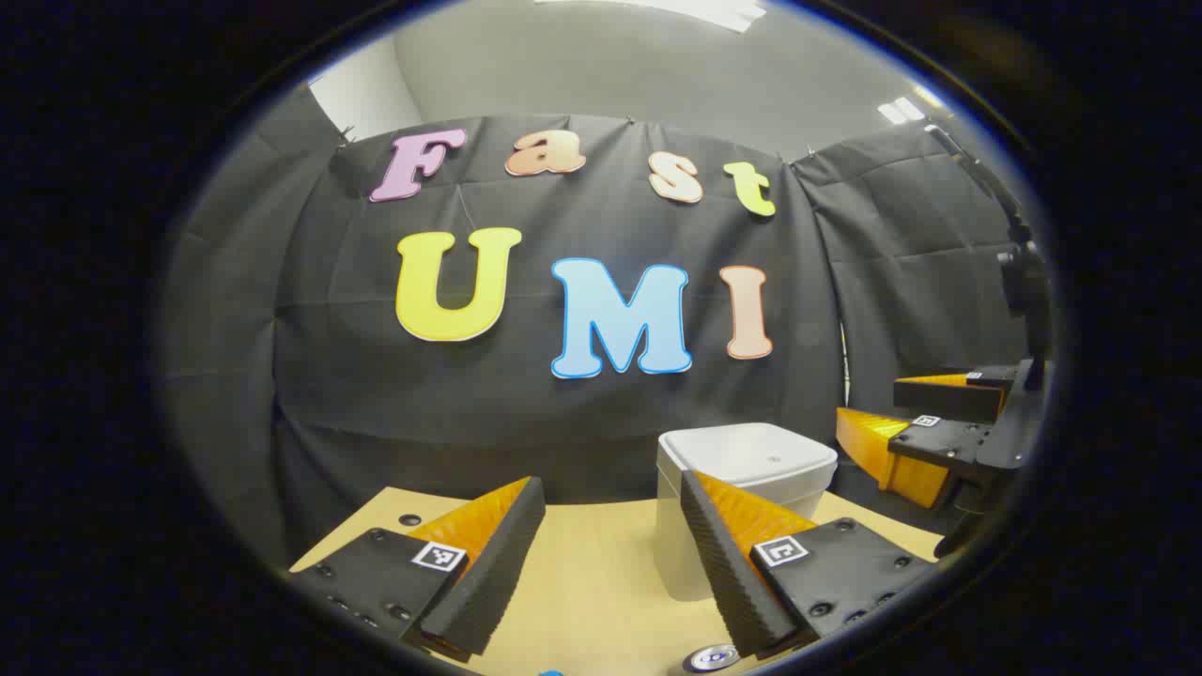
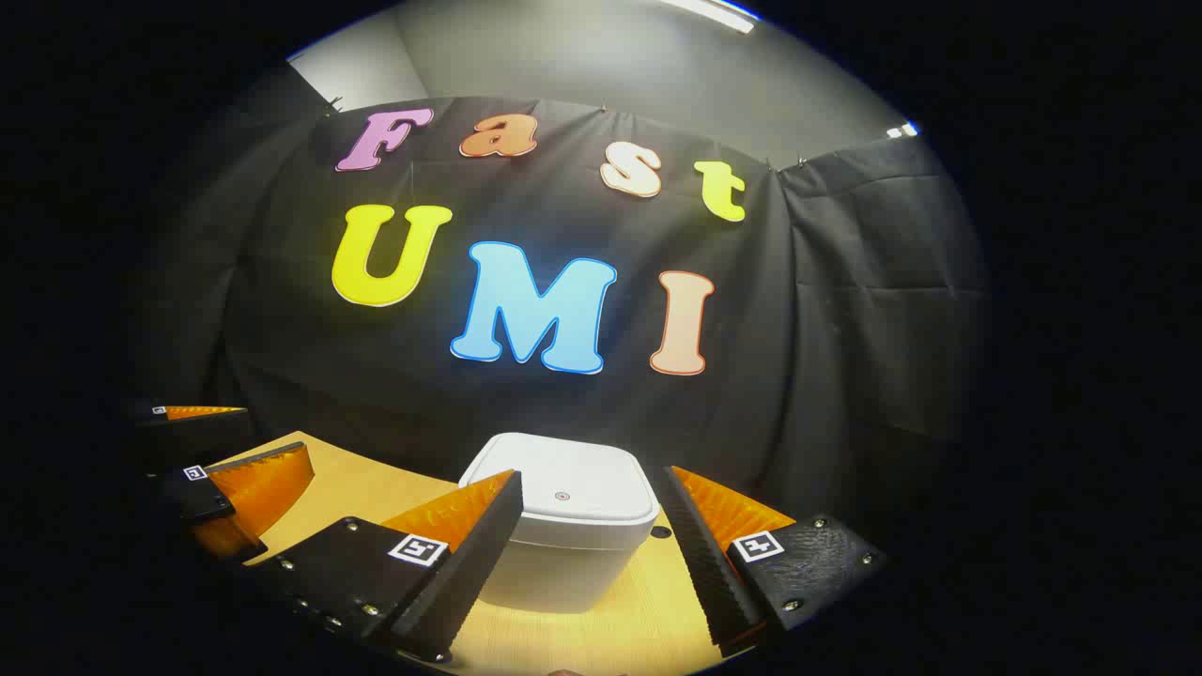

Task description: Press the lid of the desktop garbage bin to open it, pick up the crumpled paper on the desktop and throw it into the bin, then pick up the pop can on the desktop and drop it into the bin, and finally close the garbage bin lid.

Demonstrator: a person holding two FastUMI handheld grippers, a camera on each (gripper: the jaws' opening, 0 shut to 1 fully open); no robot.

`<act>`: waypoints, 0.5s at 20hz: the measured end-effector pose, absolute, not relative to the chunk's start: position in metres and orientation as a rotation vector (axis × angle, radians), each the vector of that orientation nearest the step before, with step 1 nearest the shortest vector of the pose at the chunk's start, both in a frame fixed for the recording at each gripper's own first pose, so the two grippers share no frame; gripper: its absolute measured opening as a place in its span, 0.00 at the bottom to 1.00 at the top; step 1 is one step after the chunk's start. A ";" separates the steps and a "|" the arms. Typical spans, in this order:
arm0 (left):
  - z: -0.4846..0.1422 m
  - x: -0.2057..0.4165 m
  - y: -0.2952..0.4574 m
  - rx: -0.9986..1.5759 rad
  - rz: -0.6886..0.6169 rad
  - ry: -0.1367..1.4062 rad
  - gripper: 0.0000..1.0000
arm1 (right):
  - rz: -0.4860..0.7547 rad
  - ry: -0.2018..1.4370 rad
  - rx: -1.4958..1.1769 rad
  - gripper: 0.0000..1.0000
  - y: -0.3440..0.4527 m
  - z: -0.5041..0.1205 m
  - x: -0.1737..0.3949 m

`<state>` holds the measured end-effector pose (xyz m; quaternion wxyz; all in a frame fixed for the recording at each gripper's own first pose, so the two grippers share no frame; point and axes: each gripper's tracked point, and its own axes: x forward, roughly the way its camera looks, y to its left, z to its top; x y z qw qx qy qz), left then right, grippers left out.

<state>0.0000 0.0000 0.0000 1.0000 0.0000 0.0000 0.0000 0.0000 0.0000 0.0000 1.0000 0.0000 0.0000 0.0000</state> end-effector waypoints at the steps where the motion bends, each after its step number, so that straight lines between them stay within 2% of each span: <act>1: 0.000 0.000 0.001 0.003 0.003 0.000 1.00 | 0.001 0.002 0.005 0.94 0.000 -0.001 0.000; 2: -0.001 -0.001 0.001 0.006 0.005 0.001 1.00 | 0.004 0.002 0.009 0.94 0.001 -0.001 0.000; 3: 0.000 0.000 0.002 0.008 0.007 0.002 0.95 | 0.006 0.000 0.010 0.94 0.002 -0.001 -0.001; 4: 0.000 -0.001 0.004 0.009 0.013 0.003 1.00 | 0.008 -0.001 0.009 0.95 0.002 0.000 0.000; 5: -0.002 -0.003 0.005 0.010 0.017 0.004 0.96 | 0.011 -0.002 0.007 0.95 0.004 0.000 -0.001; 6: -0.002 -0.004 0.006 0.011 0.018 0.005 1.00 | 0.014 -0.002 0.006 0.95 0.006 0.000 -0.002; 10: 0.001 -0.006 0.008 0.017 0.028 0.006 1.00 | 0.039 0.006 0.004 0.94 0.013 -0.002 -0.003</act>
